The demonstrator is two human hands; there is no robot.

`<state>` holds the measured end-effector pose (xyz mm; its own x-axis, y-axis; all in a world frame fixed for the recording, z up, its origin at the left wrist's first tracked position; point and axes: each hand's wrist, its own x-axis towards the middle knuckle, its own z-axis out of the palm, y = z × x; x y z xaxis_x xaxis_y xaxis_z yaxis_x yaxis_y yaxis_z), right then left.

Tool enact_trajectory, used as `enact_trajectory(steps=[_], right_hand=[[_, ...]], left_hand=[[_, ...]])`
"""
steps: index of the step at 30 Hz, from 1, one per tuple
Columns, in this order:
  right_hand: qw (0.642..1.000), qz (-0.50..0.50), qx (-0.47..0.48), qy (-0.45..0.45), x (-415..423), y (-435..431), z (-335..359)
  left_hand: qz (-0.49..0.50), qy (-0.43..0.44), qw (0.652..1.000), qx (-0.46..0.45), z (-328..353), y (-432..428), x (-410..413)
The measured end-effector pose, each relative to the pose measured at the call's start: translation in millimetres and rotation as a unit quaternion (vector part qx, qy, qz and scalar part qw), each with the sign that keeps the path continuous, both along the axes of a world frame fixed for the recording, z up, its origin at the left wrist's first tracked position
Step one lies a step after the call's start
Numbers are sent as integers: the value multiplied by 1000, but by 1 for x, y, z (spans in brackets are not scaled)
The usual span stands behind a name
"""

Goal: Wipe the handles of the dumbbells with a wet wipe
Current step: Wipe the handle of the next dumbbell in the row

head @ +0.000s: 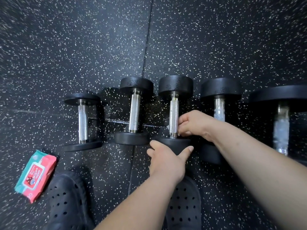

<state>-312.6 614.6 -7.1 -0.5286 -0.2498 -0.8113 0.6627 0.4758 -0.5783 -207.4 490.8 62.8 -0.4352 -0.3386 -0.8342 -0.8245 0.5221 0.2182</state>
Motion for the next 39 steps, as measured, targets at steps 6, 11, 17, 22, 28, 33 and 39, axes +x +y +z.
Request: enact_trajectory(steps=[6, 11, 17, 22, 28, 33, 39], right_hand=[[996, 40, 54, 51, 1, 10, 25], [992, 46, 71, 95, 5, 10, 37], [958, 93, 137, 232, 9, 5, 48], [906, 114, 122, 390, 18, -10, 45], [821, 253, 133, 494, 26, -6, 29], [737, 373, 129, 549, 11, -22, 27], [794, 384, 221, 416, 1, -43, 45]], left_hand=[[-4, 1, 1000, -10, -2, 1, 1], [-7, 2, 1000, -11, -2, 0, 1], [-10, 0, 1000, -11, -3, -1, 1], [-7, 3, 1000, -14, -4, 0, 2], [-6, 1, 1000, -3, -4, -3, 2], [1, -1, 1000, -8, -5, -1, 2], [0, -5, 1000, -2, -6, -2, 1]])
